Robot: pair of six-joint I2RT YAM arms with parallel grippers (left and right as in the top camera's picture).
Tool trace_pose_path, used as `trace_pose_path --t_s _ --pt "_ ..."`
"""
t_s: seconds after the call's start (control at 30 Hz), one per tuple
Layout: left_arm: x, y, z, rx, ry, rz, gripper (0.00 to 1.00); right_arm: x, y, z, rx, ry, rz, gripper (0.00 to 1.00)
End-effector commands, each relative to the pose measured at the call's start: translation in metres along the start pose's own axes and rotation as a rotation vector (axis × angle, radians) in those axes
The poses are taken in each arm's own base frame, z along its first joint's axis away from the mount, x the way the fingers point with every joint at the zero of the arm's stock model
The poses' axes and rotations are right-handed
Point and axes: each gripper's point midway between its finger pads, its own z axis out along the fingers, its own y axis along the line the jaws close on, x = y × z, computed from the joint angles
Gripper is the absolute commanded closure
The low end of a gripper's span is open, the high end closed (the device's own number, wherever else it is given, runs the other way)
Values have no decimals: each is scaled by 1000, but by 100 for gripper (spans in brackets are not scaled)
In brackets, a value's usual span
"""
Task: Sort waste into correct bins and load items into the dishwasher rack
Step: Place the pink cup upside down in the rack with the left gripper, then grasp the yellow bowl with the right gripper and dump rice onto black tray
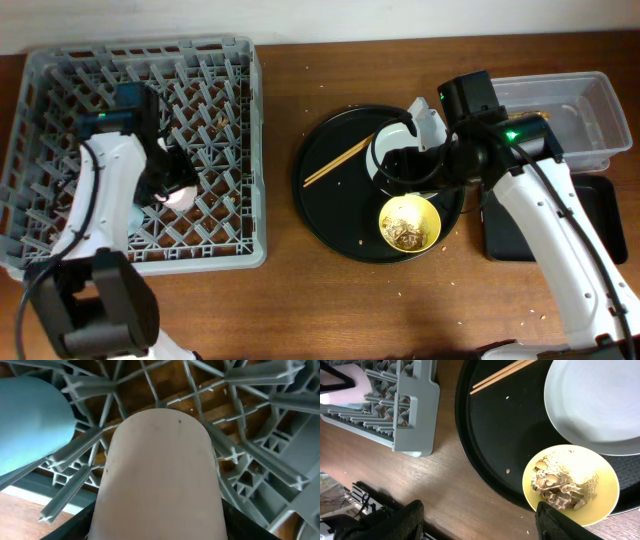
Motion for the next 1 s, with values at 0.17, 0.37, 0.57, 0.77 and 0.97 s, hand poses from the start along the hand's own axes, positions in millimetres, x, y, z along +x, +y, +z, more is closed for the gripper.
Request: trace_pose_path --t_s 0.17,0.37,0.57,0.77,0.97 --pt "-8 -2 -26 -8 5 -6 1 1 1 -1 11 0 -10 22" --pt "23 -84 -184 579 -241 550 2 1 -40 4 222 -16 92 23" --pt "81 -131 -208 678 -241 772 4 53 -70 106 300 255 50 59" --pt "84 -132 -204 662 -223 773 4 87 -91 171 463 376 112 90" --pt "77 -124 -181 576 -204 759 1 43 -58 111 168 185 275 96"
